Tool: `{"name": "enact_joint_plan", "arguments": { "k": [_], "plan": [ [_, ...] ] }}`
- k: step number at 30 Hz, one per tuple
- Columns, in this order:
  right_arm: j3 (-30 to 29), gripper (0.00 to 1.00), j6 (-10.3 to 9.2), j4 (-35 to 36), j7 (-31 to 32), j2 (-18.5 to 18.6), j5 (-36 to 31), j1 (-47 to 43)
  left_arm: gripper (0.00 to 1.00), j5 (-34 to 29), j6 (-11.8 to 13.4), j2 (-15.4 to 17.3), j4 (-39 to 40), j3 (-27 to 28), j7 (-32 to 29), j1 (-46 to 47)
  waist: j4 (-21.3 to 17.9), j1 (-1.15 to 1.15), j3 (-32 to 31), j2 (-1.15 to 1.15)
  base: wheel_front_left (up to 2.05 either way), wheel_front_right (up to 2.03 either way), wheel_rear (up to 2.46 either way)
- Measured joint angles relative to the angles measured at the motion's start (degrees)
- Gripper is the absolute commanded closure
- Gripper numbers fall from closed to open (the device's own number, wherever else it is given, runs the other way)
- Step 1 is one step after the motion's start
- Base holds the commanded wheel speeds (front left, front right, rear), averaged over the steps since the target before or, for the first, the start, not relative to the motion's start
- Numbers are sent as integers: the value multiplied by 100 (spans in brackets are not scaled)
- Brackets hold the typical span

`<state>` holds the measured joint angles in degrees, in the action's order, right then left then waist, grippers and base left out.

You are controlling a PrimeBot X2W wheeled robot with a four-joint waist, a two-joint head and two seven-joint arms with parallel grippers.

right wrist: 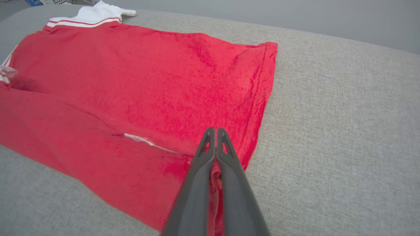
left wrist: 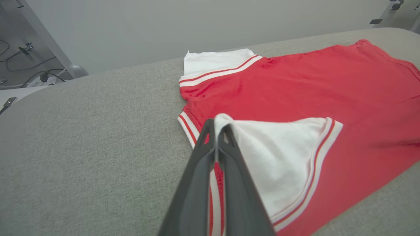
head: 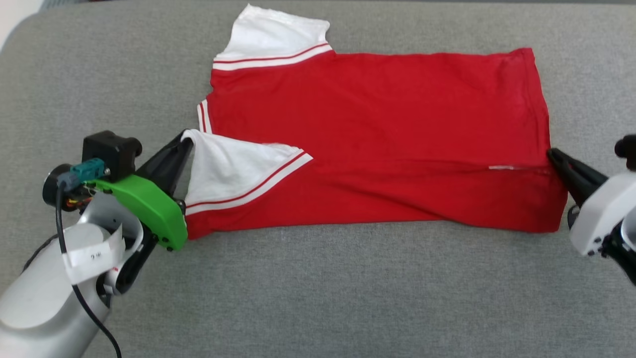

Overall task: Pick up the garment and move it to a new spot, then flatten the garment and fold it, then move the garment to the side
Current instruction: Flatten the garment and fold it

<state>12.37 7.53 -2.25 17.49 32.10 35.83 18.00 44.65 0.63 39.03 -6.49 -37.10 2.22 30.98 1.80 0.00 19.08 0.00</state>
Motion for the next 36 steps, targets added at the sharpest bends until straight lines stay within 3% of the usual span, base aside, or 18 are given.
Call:
{"name": "enact_joint_plan", "arguments": {
  "k": [10, 18, 19, 20, 21, 29, 33, 36],
  "plan": [
    [587, 100, 0, -1319, -292, -188, -336, 1183, 100, -30, -461, -402, -1600, -230, 69, 499, -114, 0, 560, 0, 0, 0, 0],
    [983, 100, 0, -1961, -604, -242, -208, 1399, 100, -11, -705, -738, -2518, -414, 458, 706, -102, 0, 591, 0, 0, 0, 0],
    [982, 79, 0, -2026, -676, -248, -170, 1399, 17, 8, -722, -776, -2599, -436, 489, 715, -99, 0, 559, 0, 0, 0, 0],
    [981, 22, 0, -2071, -726, -257, -143, 1399, 0, 10, -726, -798, -2661, -468, 543, 732, -93, 0, 523, 0, 0, 0, 0],
    [976, 0, 0, -2100, -784, -261, -112, 1393, 0, 4, -727, -811, -2705, -488, 611, 747, -85, 0, 483, 0, 0, 0, 0],
    [675, 0, 0, -1775, -1256, -160, 34, 1053, 0, 116, -769, -572, -2513, -382, 605, 1038, 46, 0, 65, 0, 0, 0, 0],
    [523, 0, 0, -1489, -1268, -78, -20, 788, 0, 520, -775, -299, -2132, -359, -361, 1361, 137, 0, -159, 0, 0, 0, 0],
    [383, 0, 0, -1302, -1168, -71, -77, 660, 0, 994, -779, -152, -1842, -476, -1491, 1508, 213, 0, -286, 0, 0, 0, 0]
  ]
}}
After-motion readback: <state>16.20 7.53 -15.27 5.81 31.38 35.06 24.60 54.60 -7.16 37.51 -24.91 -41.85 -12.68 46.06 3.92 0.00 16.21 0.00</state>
